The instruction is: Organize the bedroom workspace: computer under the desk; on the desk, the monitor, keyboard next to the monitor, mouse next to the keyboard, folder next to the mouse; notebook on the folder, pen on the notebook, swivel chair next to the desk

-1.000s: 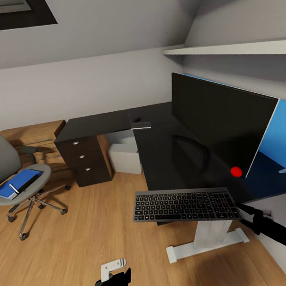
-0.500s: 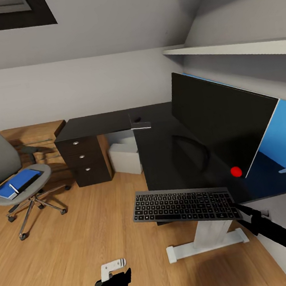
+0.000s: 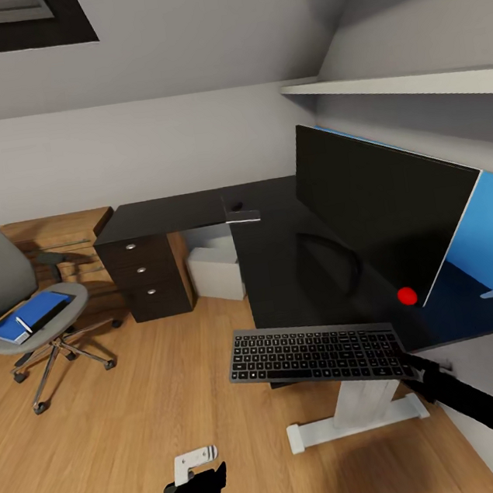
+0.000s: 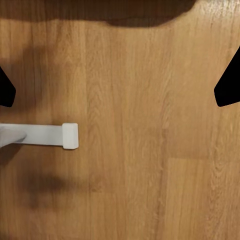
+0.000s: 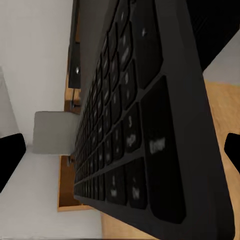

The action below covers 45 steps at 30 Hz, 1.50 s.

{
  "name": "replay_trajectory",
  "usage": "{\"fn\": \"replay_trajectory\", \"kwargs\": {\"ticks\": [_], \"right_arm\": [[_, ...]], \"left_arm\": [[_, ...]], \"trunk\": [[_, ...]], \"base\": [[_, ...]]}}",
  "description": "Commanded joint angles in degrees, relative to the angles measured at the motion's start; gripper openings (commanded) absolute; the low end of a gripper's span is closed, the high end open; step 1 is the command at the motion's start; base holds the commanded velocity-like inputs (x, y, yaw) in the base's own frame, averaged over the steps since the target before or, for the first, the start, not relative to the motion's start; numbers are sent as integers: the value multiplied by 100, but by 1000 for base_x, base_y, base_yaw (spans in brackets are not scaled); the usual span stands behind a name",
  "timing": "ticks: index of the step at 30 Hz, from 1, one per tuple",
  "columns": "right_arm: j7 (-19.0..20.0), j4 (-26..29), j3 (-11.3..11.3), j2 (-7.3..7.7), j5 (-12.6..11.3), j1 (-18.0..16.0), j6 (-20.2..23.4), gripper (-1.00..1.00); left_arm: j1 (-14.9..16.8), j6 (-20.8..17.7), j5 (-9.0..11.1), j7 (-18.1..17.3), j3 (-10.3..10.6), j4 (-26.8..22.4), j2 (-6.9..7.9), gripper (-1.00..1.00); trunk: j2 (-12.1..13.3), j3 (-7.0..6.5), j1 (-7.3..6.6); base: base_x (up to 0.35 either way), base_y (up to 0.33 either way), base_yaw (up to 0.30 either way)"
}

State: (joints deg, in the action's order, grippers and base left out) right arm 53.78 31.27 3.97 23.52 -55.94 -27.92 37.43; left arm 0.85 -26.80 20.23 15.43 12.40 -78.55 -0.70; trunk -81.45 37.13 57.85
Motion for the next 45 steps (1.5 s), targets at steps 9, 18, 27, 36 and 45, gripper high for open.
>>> {"fn": "replay_trajectory", "kwargs": {"ticks": [9, 18, 27, 36, 45], "right_arm": [[1, 64, -15, -71, -22, -3, 36, 100], [-1, 71, -11, -93, -14, -3, 36, 100], [-6, 67, -10, -94, -13, -3, 36, 100], [-16, 63, -7, -94, -13, -3, 39, -100], [-3, 63, -1, -94, -13, -3, 36, -100]], "left_arm": [[3, -18, 60, 56, 14, -3, 0, 100], [0, -18, 67, 51, 25, 68, -7, 100], [1, -15, 68, 48, 25, 77, -9, 100], [2, -17, 69, 48, 24, 77, -9, 100], [2, -15, 69, 52, 26, 77, -9, 100]], "trunk": [[-3, 5, 0], [-3, 5, 0], [-3, 5, 0], [-3, 5, 0], [-3, 5, 0]], "base": [[0, 0, 0], [0, 0, 0], [0, 0, 0], [0, 0, 0], [0, 0, 0]]}}
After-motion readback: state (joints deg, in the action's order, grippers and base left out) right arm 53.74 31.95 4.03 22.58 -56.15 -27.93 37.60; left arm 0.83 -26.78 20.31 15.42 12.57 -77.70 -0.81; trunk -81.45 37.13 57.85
